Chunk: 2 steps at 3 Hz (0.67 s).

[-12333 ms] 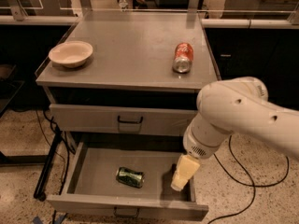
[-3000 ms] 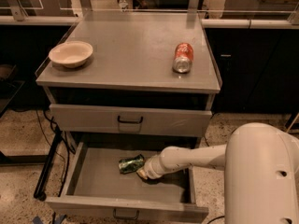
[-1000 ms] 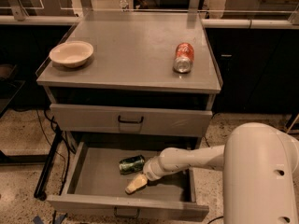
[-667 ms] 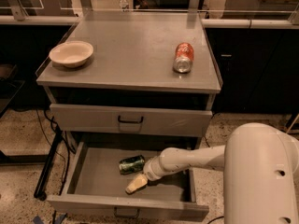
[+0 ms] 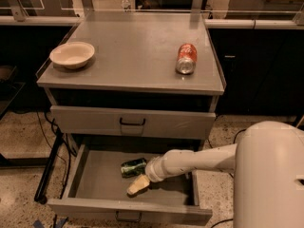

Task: Pick green can from middle drawer and place on counter

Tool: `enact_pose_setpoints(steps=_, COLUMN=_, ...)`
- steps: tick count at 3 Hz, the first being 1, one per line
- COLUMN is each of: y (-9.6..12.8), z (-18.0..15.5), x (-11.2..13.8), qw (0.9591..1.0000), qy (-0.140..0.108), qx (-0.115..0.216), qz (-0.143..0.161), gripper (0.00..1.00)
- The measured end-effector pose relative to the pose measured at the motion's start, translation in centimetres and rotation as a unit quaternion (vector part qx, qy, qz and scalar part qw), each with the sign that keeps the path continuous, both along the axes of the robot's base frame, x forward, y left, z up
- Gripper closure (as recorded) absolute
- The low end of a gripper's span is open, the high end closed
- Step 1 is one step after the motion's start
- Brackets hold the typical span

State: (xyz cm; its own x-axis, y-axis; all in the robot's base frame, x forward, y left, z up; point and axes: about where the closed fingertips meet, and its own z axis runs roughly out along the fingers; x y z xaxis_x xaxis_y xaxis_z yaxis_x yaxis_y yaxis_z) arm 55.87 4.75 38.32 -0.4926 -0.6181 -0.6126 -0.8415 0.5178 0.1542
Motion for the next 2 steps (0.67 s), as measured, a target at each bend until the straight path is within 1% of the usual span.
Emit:
enact_pose_setpoints(steps=1, y=0.0, z=-0.6, x=0.1, qw=0.9998, qy=0.005, qx=-0.016, qz=0.009, gripper=0.00)
enact_pose_setpoints(steps=2, y=-0.1, z=0.0, x=2.1, qw=0.9991, qy=-0.002, qx=-0.037, qz=0.023, gripper=0.00)
